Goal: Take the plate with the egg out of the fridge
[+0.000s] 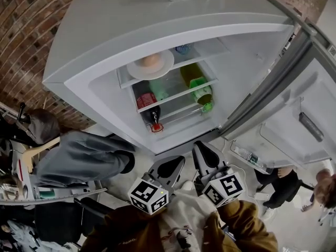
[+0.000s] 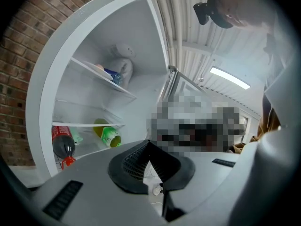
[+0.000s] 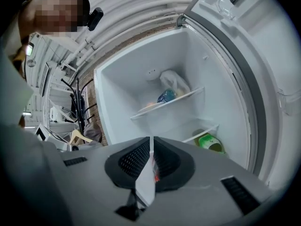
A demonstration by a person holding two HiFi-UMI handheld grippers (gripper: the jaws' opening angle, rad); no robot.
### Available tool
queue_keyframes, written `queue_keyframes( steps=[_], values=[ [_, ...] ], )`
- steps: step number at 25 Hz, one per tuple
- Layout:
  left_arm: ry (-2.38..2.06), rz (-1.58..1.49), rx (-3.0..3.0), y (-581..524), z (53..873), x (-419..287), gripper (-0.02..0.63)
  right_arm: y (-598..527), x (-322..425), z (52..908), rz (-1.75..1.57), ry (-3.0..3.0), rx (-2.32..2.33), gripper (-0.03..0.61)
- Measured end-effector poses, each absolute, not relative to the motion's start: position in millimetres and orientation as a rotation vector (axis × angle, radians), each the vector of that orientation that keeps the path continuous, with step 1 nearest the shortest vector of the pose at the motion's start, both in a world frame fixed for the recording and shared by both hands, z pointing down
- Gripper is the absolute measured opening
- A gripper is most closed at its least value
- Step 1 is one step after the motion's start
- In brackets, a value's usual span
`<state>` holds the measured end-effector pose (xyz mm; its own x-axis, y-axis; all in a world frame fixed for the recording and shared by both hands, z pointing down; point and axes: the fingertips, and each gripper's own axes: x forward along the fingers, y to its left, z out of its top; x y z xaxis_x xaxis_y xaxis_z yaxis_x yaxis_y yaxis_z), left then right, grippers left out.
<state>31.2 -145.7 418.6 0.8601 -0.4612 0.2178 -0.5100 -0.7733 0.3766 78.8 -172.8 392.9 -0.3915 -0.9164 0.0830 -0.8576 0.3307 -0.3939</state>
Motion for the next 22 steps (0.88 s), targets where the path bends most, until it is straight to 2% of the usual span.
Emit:
queue_keyframes(
  steps=[22],
  values=[
    [-0.837, 0.146, 2.64, -169.7, 406.2, 15.4, 0.008, -218.3, 50.4, 360.9, -0.488, 2.511, -1.49, 0.023]
  ],
)
